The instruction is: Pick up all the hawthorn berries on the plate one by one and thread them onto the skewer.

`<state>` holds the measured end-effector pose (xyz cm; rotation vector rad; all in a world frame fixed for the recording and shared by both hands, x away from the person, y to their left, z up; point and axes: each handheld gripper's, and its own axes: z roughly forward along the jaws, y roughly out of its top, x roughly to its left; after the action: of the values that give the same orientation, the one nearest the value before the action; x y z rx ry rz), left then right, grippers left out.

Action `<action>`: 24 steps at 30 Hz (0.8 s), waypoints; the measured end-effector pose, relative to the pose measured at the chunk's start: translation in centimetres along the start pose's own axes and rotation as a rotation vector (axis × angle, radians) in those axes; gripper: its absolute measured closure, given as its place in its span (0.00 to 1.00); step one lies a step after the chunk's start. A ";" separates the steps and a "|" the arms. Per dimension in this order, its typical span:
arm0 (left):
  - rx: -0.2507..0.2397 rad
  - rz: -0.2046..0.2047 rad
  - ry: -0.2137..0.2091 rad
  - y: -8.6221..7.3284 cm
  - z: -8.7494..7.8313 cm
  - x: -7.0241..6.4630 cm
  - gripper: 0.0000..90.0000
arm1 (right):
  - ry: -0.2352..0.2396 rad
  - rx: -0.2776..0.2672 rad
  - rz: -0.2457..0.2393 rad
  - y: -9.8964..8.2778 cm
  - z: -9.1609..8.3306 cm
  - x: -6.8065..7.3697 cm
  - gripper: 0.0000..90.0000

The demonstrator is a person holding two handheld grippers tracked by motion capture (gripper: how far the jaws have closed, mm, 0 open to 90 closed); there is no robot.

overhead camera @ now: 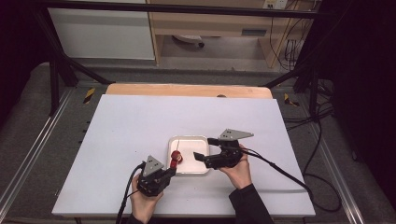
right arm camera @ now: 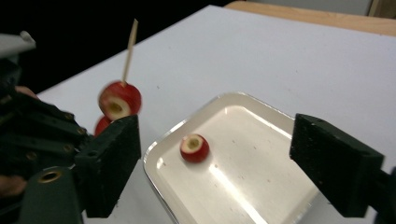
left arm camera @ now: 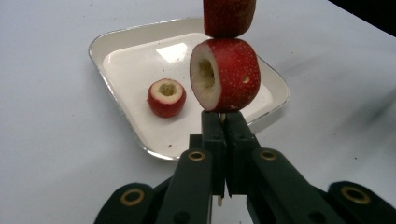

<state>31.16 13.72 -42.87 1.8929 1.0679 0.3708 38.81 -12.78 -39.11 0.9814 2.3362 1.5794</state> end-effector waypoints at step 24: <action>0.015 0.030 0.017 -1.1 -2.2 2.6 0.98 | -0.013 0.247 -0.071 1.1 1.4 -0.2 0.06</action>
<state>30.75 17.27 -42.98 1.9239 1.0579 0.3977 40.12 -11.59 -38.78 0.9392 2.5707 1.2771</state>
